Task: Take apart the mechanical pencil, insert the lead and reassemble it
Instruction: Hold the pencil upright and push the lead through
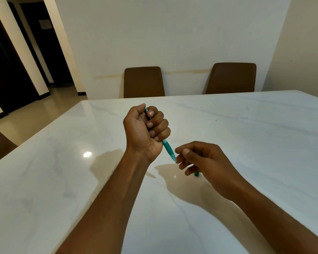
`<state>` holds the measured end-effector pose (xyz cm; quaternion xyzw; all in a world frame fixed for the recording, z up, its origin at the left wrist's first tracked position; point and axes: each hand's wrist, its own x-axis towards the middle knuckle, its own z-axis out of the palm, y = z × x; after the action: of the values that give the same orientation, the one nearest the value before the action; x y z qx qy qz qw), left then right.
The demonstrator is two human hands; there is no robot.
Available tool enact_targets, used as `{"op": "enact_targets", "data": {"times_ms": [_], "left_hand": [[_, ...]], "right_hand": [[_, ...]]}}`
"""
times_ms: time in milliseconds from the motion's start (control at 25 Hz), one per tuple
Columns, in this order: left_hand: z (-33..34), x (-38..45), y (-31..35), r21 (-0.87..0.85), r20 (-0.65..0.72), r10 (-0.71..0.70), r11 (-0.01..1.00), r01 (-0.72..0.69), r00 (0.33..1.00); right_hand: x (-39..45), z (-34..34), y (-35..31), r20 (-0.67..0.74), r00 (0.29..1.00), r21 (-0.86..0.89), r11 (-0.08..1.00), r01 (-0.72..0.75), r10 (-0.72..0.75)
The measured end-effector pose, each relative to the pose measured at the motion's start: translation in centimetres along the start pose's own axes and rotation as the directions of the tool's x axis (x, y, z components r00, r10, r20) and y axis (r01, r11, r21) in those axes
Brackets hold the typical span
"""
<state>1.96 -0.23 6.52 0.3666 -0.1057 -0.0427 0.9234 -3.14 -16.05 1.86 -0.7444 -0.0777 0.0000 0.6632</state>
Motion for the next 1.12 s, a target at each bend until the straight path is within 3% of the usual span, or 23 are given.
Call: {"op": "enact_targets", "data": {"times_ms": [160,400,560,920,1120], "left_hand": [[0.0,0.0,-0.2,-0.032,0.011,-0.009,0.999,0.009,1.000],[0.8,-0.1,-0.8,0.018,-0.010,-0.040,0.999,0.040,0.999],[0.7,-0.3,-1.3,0.022,-0.034,-0.128,0.991,0.129,0.991],[0.2,-0.3,-0.8,0.028,-0.176,-0.082,0.996,0.089,0.981],[0.5,-0.4,-0.5,0.072,-0.170,-0.066,0.994,0.079,0.983]], "right_hand": [[-0.3,0.2,-0.3,0.139,0.990,0.080,0.996,-0.028,0.017],[-0.2,0.0,-0.5,0.146,0.986,0.175,0.980,-0.099,0.074],[-0.3,0.1,-0.6,0.168,0.982,0.140,0.984,-0.114,0.090],[-0.1,0.1,-0.4,0.071,0.990,0.079,0.989,-0.125,0.119],[0.0,0.2,-0.3,0.051,0.990,0.070,0.989,-0.131,0.128]]}}
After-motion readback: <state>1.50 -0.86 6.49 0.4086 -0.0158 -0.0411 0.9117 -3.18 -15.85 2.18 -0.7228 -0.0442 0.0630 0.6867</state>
